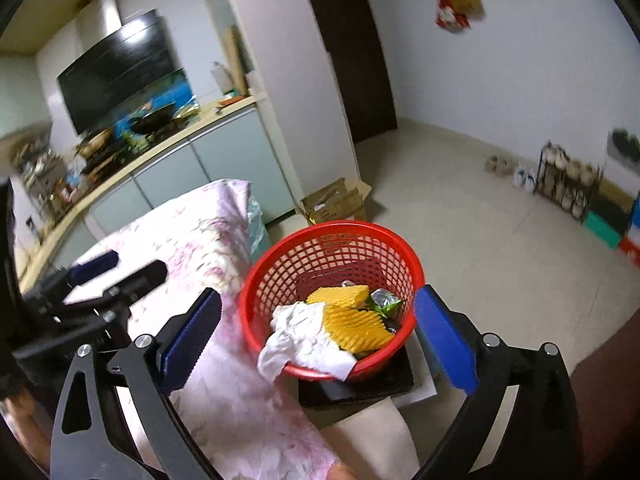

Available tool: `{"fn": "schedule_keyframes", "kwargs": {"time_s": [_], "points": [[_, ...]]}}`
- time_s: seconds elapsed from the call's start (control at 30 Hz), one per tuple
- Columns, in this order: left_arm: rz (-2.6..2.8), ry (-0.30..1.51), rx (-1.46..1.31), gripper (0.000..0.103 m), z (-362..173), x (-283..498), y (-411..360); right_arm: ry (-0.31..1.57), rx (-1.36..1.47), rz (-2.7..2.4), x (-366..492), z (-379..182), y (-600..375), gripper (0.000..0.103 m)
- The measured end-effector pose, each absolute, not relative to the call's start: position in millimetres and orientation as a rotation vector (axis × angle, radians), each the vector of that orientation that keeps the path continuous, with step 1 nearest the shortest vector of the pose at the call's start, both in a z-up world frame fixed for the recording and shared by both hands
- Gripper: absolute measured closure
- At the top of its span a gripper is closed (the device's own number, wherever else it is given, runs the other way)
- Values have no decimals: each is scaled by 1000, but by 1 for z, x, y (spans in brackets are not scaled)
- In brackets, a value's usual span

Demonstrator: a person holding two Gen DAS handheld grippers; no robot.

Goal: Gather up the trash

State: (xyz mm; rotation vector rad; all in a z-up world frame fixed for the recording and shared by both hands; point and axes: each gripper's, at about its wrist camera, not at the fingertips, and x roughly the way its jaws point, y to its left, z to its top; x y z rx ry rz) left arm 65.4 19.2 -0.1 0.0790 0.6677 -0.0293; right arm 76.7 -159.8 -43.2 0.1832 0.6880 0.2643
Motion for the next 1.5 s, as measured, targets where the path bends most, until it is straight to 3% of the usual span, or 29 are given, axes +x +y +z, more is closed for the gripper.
{"fn": "schedule_keyframes", "kwargs": {"time_s": [0.7, 1.5], "points": [[174, 592, -17, 16, -11, -33, 54, 569, 32, 281, 4, -43, -117, 7], [228, 523, -12, 16, 0, -54, 54, 530, 48, 305, -11, -34, -116, 7]]}}
